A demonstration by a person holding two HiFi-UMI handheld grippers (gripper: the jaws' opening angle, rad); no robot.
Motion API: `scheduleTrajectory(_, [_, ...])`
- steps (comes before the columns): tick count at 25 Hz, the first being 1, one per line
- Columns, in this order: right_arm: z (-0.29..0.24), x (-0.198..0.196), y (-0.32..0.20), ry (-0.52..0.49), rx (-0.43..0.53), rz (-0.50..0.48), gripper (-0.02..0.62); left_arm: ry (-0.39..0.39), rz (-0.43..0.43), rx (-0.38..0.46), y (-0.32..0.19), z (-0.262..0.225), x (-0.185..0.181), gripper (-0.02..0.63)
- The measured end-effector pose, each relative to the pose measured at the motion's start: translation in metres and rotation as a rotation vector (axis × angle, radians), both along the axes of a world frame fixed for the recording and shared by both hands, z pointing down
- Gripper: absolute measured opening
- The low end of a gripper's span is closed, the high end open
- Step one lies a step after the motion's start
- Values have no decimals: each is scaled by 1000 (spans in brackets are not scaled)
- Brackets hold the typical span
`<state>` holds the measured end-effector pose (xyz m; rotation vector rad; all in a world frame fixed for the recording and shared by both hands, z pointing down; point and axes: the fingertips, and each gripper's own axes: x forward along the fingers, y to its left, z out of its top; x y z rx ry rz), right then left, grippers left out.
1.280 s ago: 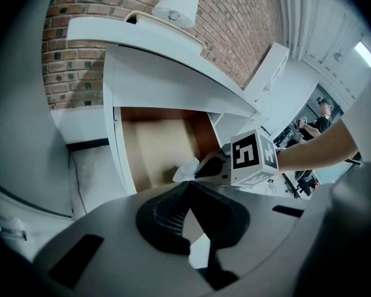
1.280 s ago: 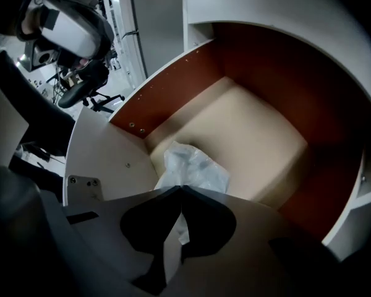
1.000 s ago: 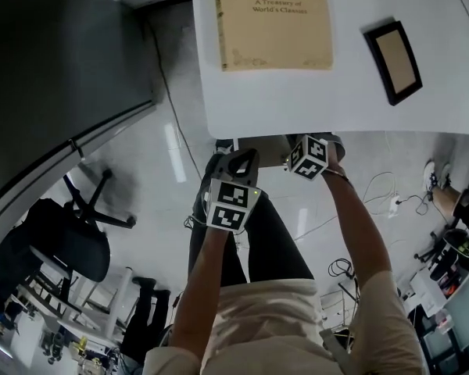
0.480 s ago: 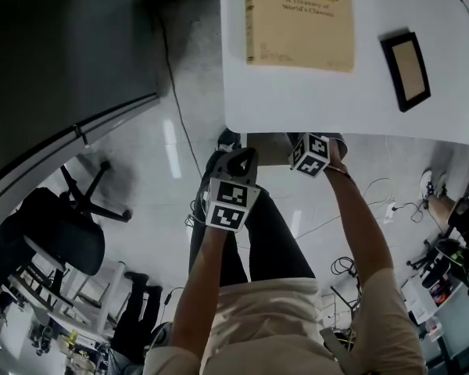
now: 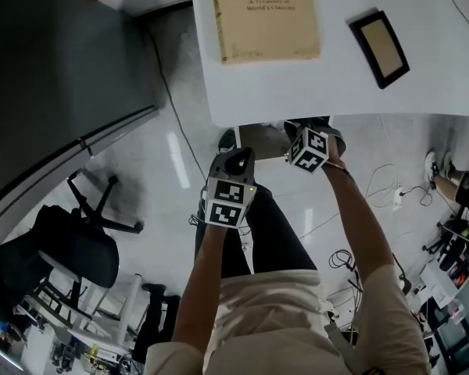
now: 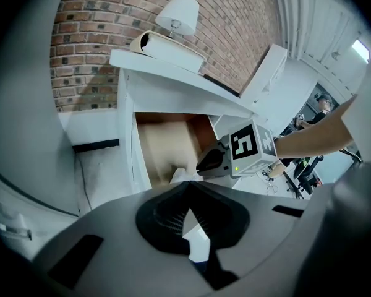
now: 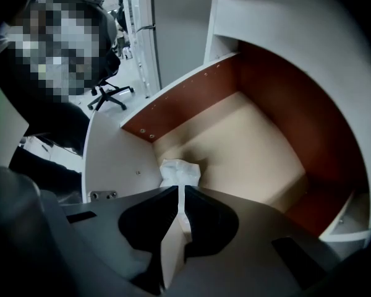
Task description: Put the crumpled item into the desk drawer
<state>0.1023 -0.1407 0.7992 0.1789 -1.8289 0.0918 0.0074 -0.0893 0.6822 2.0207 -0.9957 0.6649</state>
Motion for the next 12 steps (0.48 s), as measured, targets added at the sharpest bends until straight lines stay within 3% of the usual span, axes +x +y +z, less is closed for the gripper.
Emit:
scheduleTrajectory(3, [-22,6,-7,-19,23,117,54,-6,35,15,-2,-12,5,17])
scheduleTrajectory(8, [-61,9,-5,-125,20,428,54,-18,89,43,-2,-35,16,17])
scheduleTrajectory(12, [-85,10,13,-171,3,543,54,-30,123,55,1,-53,24,17])
